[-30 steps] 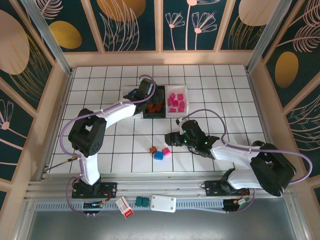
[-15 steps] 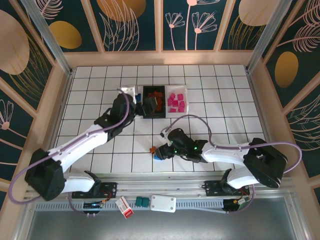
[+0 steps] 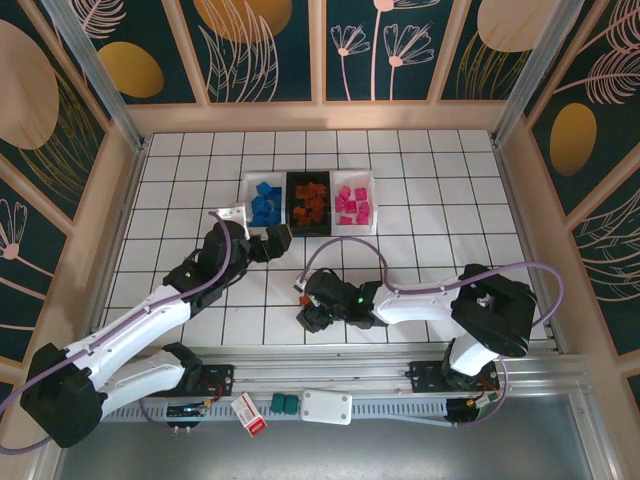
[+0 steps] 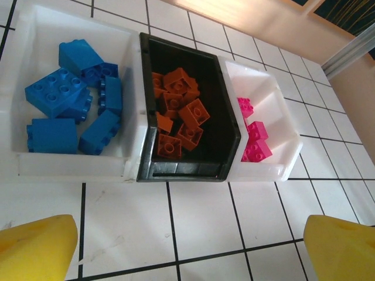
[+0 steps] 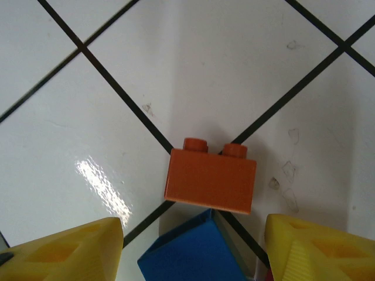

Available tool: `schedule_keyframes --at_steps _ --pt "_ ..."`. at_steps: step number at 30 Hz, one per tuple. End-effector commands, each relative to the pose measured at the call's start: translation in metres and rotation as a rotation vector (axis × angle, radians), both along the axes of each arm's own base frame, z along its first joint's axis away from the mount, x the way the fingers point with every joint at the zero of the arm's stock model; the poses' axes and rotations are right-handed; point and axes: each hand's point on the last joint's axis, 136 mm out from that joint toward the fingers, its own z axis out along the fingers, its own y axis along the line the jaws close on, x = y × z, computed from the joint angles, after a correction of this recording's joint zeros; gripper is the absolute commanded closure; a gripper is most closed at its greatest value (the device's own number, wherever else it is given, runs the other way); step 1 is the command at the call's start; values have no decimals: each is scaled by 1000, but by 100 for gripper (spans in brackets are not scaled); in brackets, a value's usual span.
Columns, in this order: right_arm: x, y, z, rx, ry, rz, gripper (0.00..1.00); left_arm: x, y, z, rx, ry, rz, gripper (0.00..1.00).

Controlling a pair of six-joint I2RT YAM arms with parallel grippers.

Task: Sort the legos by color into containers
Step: Pick up the lego from the bottom-center of the table, then place the lego in the container.

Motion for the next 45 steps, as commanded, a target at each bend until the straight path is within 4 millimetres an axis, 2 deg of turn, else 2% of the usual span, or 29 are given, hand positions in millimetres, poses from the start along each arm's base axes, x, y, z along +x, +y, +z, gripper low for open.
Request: schedule_keyframes --at_steps 1,6,9,13,18,21,25,28,32,36,41,45 --pt "-2 -9 -7 -99 -36 15 35 -5 6 -9 -3 26 23 1" --pt "-8 -14 -17 -157 -36 32 39 -7 7 -12 2 32 21 2" --pt "-8 -13 -18 -152 -31 33 47 -8 8 -12 3 32 22 2" --pt "-8 -6 -11 -122 -35 42 66 -10 10 -13 1 30 24 2" --pt "-7 1 6 -56 -54 47 82 -11 11 -18 15 42 23 2" --pt "-6 7 23 -11 -68 47 86 -12 16 -21 27 43 38 1" --pt "5 21 58 110 -83 44 88 -15 27 -23 41 41 80 1" --pt "24 38 93 229 -110 36 89 -19 38 -23 50 37 122 2" --pt "65 59 136 378 -153 4 89 -24 52 -23 56 39 175 2" --pt "117 76 159 441 -197 -58 89 -30 64 -24 59 45 220 1" --pt "188 100 151 458 -170 -136 89 -36 67 -31 52 66 221 1" --pt "230 114 135 450 -133 -198 88 -40 68 -36 48 84 223 1"
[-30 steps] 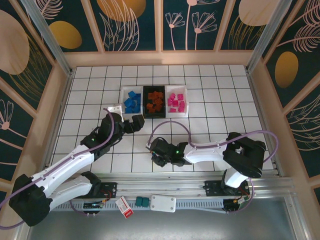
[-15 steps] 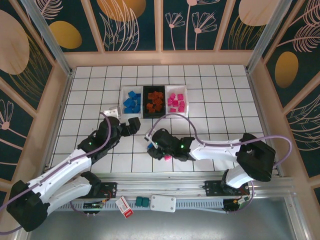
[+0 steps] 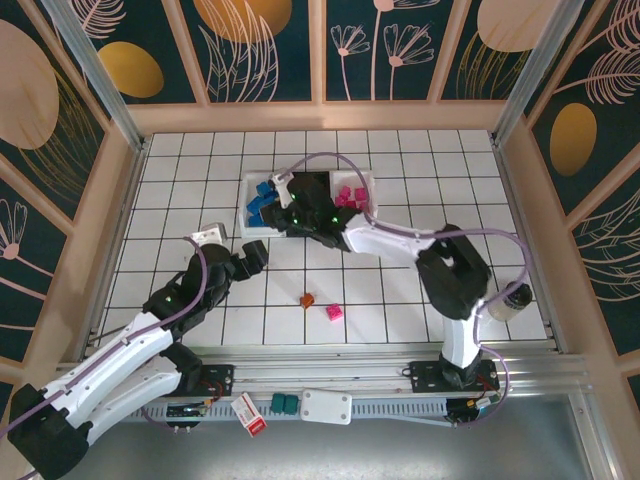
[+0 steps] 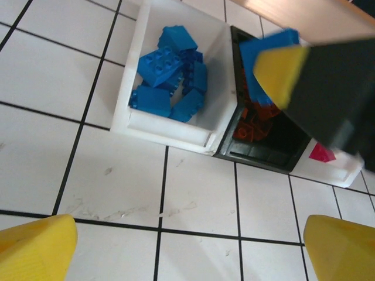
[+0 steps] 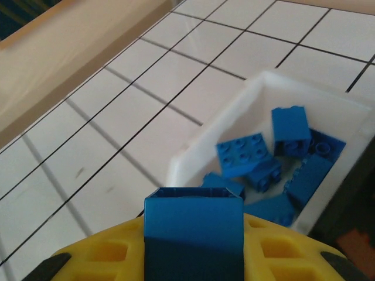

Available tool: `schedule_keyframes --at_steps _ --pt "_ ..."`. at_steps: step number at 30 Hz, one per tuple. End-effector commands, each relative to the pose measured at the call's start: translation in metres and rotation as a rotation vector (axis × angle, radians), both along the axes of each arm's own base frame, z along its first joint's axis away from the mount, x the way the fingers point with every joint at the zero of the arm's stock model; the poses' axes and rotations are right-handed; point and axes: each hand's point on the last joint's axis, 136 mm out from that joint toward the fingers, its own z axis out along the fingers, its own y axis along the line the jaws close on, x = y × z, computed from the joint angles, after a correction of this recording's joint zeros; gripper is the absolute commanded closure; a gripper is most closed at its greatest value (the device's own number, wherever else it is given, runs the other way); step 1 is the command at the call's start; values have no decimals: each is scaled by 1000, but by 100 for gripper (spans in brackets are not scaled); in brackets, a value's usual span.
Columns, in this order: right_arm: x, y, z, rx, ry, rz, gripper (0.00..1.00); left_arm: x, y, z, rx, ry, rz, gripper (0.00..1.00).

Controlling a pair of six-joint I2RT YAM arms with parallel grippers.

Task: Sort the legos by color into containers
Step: Place the lego in the container, then pick up the lego from the middle-left of the table.

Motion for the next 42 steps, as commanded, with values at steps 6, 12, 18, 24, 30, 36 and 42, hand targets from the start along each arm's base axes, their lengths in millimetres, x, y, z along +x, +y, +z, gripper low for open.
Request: schedule_keyframes --at_steps 6,12,18,24,30,36,42 --pt "62 16 -27 6 114 -87 79 -9 5 -10 1 41 2 1" --pt "77 17 -5 55 86 -106 40 -12 -10 -24 -11 81 -75 1" --pt "58 -8 39 130 31 -130 34 -15 -31 -30 -33 103 -172 1" --pt "12 -61 30 145 46 -172 33 -34 -75 -52 50 168 -327 4" --pt "-24 -113 -2 109 92 -249 33 -56 -118 -79 112 223 -486 20" --pt "-48 -147 -24 88 133 -303 32 -69 -142 -99 209 259 -589 20" --pt "-60 -161 -33 97 158 -328 32 -68 -153 -118 252 288 -615 31"
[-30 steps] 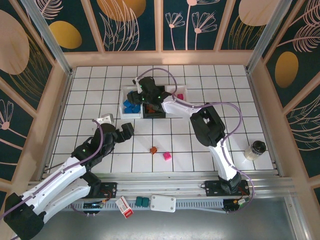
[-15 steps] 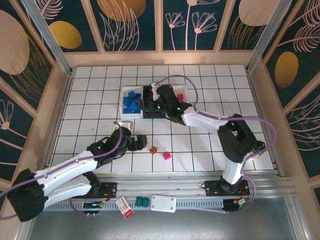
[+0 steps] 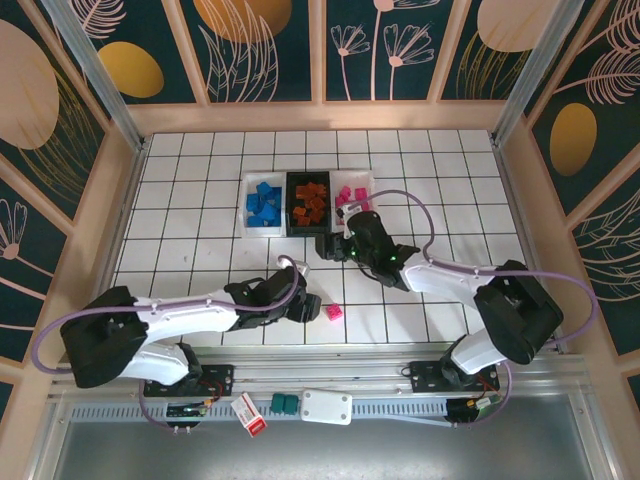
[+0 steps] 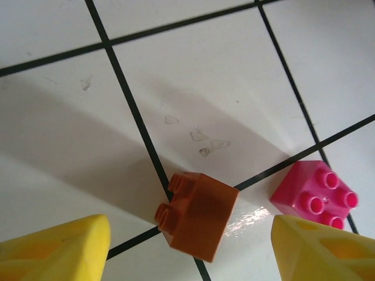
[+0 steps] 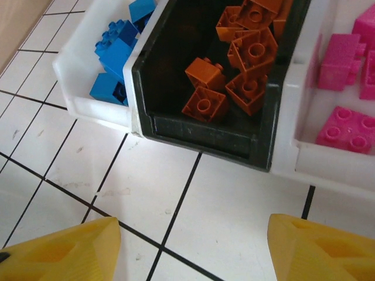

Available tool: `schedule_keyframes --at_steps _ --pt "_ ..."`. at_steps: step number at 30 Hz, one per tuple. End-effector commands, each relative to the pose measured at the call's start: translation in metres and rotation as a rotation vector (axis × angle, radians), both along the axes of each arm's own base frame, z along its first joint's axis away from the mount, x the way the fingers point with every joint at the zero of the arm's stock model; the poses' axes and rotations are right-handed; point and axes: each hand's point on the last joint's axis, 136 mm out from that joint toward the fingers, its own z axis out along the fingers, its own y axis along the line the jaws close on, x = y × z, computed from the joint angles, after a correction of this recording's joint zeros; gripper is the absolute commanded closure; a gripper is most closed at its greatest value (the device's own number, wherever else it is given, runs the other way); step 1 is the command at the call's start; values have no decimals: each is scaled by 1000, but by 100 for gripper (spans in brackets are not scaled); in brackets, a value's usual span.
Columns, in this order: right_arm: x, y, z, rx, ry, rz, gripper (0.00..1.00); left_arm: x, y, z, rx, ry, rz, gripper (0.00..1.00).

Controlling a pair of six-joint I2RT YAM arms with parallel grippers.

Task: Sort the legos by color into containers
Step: Pick up the lego from the middle-left of the table, then place the lego in the container.

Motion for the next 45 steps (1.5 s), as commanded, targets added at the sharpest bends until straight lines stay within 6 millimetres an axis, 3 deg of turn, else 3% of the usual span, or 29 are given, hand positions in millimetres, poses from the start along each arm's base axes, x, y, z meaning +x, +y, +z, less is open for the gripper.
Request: schedule_keyframes --at_steps 1,8,13,16,20,23,30,37,42,43,45 --pt "4 -8 18 58 -39 -55 32 7 -14 2 -5 -23 -28 33" --pt "2 -15 22 55 -43 -72 32 11 -17 -9 29 -26 -36 52" --pt "-2 -22 16 54 -35 -96 32 11 -19 -10 18 -23 -35 73" --pt "-4 -28 15 52 -35 -114 32 16 -19 -2 16 -49 -23 84" --pt "-8 -37 15 52 -41 -137 32 34 -17 25 29 -146 16 87" --pt "-11 -44 13 54 -41 -157 32 61 -13 55 7 -216 76 87" --pt "-17 -53 8 55 -31 -178 32 148 2 112 -67 -324 220 86" --pt "-26 -58 2 64 -6 -175 32 221 1 109 -22 -332 290 88" --pt "-35 -62 -3 60 15 -161 32 262 5 82 56 -296 341 88" --pt "-37 -62 -4 62 18 -155 32 266 5 79 64 -293 346 86" --pt "-42 -61 -5 70 23 -133 31 273 2 76 70 -289 344 68"
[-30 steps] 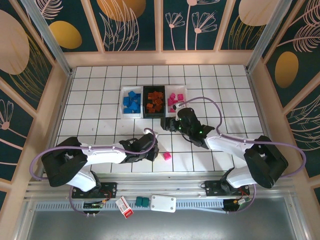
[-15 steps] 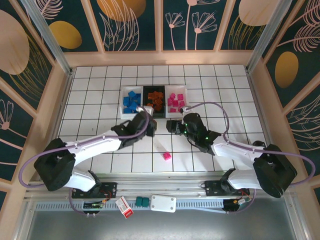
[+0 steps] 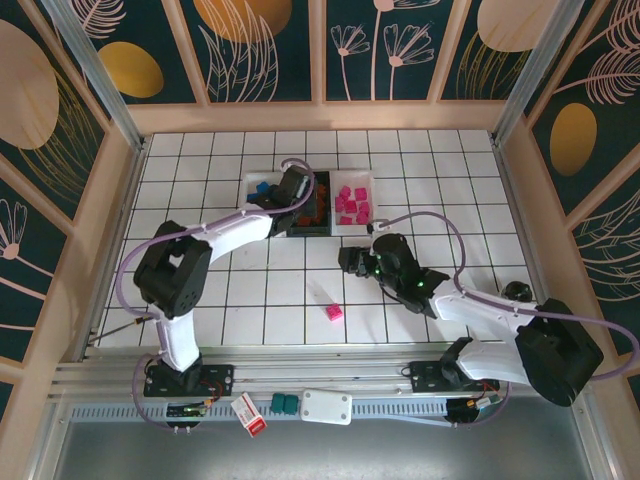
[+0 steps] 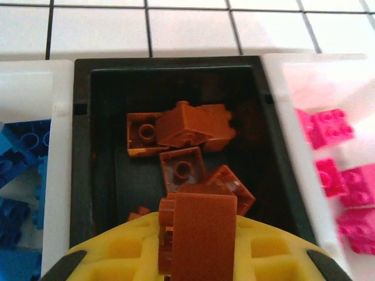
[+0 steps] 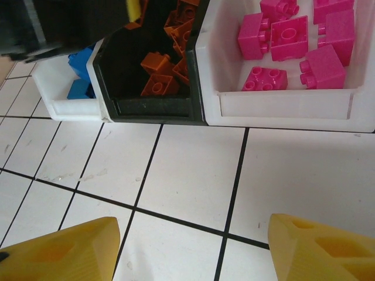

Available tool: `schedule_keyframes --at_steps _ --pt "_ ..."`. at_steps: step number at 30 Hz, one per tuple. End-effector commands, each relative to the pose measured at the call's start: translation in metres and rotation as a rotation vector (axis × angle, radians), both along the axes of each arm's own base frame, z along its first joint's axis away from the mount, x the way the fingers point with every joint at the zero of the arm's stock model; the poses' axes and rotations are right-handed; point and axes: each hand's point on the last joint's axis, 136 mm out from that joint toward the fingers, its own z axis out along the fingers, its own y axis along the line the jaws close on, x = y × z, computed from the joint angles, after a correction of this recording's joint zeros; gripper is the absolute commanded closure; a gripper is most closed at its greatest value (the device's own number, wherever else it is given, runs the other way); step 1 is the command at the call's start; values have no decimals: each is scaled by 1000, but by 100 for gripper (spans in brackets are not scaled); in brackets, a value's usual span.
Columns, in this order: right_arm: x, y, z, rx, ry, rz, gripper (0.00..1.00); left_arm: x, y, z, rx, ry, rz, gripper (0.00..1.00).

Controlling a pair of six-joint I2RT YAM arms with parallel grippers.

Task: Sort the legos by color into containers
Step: Place the lego in the container.

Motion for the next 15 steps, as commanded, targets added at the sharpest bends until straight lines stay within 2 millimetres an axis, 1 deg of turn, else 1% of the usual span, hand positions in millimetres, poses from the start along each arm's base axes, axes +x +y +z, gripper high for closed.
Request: schedule_keyframes --at_steps 1,2,4,5,7,9,11,12,14,15 --pt "-9 -2 -4 20 21 18 31 12 1 4 30 -1 11 57" --pt "-12 -1 -6 21 29 32 30 14 -1 7 23 -5 8 49" --pt "-17 2 -10 17 47 63 29 14 -5 20 -9 -20 -3 37" --pt "-19 3 -13 8 55 76 29 13 -7 29 -33 -31 -5 31" --pt "-24 7 -19 -16 69 98 28 9 -8 50 -79 -61 -16 22" --pt "-37 18 -27 -39 99 162 28 0 -8 73 -132 -93 -29 13" --pt "-49 25 -40 -93 132 199 28 -11 -6 91 -183 -116 -43 7" --pt "-56 29 -48 -120 153 223 27 -21 -2 107 -216 -138 -50 2" --pt "-66 32 -61 -190 167 234 28 -37 5 117 -261 -154 -58 1" --pt "-72 34 -67 -219 179 247 28 -48 9 119 -277 -159 -60 1"
